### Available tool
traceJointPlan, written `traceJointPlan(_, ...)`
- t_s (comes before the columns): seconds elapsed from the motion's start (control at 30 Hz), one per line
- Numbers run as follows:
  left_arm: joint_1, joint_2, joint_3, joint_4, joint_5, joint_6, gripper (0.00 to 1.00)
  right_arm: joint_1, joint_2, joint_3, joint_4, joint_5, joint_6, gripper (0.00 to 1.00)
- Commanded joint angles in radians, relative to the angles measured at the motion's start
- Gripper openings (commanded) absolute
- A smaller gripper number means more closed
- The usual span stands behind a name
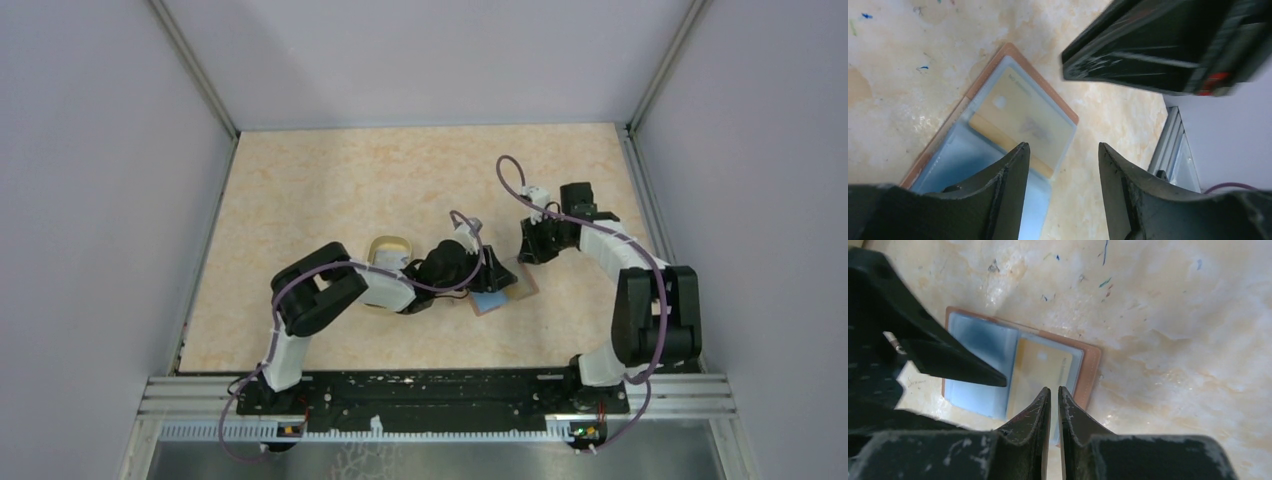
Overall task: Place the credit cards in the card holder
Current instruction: Insert the credit card into the card holder, then pick up the credit card from the storage box.
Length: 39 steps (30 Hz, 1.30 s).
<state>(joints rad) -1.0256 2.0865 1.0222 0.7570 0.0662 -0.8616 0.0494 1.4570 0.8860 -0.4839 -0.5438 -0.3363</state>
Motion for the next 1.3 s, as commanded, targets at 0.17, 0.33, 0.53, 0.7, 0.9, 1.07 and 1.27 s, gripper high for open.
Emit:
traceJointPlan(0.17, -0.003, -0.382, -0.176, 0.013, -0.044, 0.233, 0.60, 0.019, 0.240, 0.125, -0.196, -0.030, -0.144, 0.10)
traceJointPlan(0.33, -0.004, -0.601, -0.328, -0.129, -0.160, 0.360, 0.66, 0.042, 0.265, 0.132, -0.201, 0.014, -0.145, 0.10)
traceJointPlan(0.53, -0.003, -0.830, -0.393, -0.508, -0.379, 0.403, 0.85, 0.043, 0.127, 0.120, -0.194, -0.120, -0.202, 0.10)
traceJointPlan(0.7, -0.003, -1.008, -0.429, -0.767, -0.512, 0.381, 0.86, 0.054, -0.074, 0.066, -0.180, -0.386, -0.326, 0.19)
traceJointPlan(0.9, -0.003, -1.236, -0.554, -0.847, -0.608, 0.246, 0.82, 0.237, -0.259, -0.053, 0.039, -0.536, -0.387, 0.71)
traceJointPlan(1.07, 0.120, -1.343, -0.620, -0.870, -0.532, 0.186, 0.78, 0.519, -0.118, 0.081, 0.055, -0.440, -0.391, 0.85)
traceJointPlan(1.27, 0.449, -1.295, -0.686, -0.709, -0.190, 0.182, 0.73, 0.657, 0.245, 0.463, -0.031, -0.337, -0.198, 0.69)
